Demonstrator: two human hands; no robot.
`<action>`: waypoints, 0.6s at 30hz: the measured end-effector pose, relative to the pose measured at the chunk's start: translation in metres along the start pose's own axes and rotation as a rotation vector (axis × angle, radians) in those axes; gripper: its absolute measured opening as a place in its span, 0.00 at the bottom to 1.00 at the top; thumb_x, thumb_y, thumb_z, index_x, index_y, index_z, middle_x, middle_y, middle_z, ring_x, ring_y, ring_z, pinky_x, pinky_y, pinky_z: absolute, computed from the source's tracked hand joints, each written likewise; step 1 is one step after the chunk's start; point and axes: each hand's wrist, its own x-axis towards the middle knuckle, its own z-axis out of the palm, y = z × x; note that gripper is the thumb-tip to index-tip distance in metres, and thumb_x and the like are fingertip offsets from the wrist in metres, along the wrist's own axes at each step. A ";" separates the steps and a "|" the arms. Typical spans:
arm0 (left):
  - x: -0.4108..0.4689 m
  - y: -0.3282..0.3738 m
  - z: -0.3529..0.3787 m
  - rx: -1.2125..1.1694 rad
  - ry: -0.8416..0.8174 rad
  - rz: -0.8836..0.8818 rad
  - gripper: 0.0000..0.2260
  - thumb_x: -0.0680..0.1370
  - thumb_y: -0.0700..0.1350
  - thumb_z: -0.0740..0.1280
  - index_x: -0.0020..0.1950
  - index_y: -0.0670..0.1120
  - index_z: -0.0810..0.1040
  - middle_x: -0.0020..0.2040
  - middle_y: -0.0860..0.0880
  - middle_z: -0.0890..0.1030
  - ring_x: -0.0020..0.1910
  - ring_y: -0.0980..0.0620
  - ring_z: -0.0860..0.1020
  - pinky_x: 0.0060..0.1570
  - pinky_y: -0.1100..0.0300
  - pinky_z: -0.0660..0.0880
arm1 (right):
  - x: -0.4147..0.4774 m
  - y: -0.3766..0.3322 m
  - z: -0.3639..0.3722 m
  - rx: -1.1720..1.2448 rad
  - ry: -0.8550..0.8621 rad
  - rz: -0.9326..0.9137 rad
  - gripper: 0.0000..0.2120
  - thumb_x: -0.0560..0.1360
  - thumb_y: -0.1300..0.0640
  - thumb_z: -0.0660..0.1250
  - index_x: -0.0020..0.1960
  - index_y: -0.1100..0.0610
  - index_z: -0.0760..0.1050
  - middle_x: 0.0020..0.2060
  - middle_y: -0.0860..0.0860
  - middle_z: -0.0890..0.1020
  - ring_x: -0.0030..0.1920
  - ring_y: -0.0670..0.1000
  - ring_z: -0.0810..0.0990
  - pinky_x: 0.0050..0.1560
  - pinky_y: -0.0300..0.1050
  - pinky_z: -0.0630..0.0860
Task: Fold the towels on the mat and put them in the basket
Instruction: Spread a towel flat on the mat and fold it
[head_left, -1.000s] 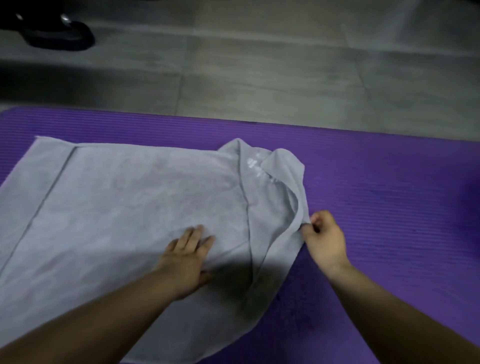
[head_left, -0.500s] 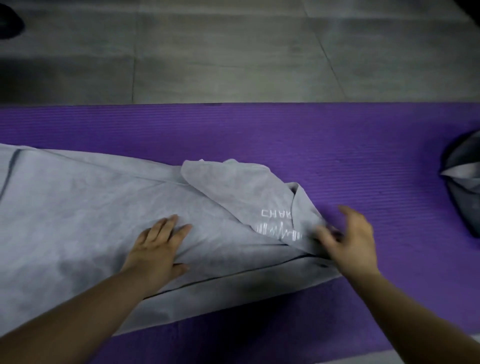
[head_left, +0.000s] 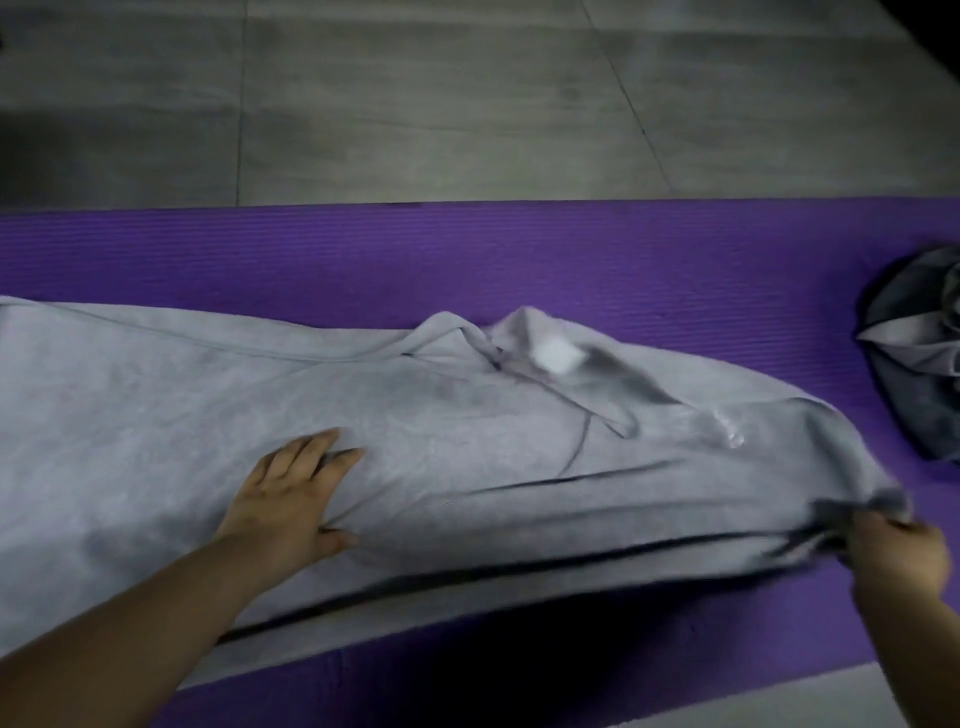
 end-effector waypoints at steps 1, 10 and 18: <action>0.000 -0.001 -0.001 -0.033 0.009 0.007 0.39 0.75 0.61 0.59 0.74 0.54 0.36 0.75 0.53 0.35 0.75 0.51 0.42 0.72 0.60 0.42 | -0.002 0.003 -0.004 -0.051 0.016 0.059 0.28 0.68 0.53 0.65 0.63 0.67 0.68 0.59 0.68 0.73 0.54 0.61 0.76 0.60 0.54 0.72; -0.002 0.000 0.000 -0.219 0.089 0.018 0.50 0.55 0.70 0.41 0.75 0.51 0.49 0.77 0.50 0.47 0.75 0.50 0.49 0.71 0.59 0.46 | -0.053 -0.077 0.075 -0.727 -0.395 -0.755 0.36 0.74 0.49 0.66 0.75 0.55 0.50 0.74 0.56 0.56 0.73 0.58 0.57 0.69 0.53 0.59; 0.024 0.010 -0.006 -0.192 0.140 -0.072 0.35 0.72 0.69 0.45 0.75 0.55 0.43 0.76 0.54 0.43 0.75 0.53 0.48 0.72 0.61 0.46 | -0.031 -0.108 0.098 -0.906 -0.479 -0.840 0.17 0.79 0.55 0.56 0.67 0.55 0.68 0.62 0.57 0.74 0.60 0.58 0.74 0.60 0.48 0.69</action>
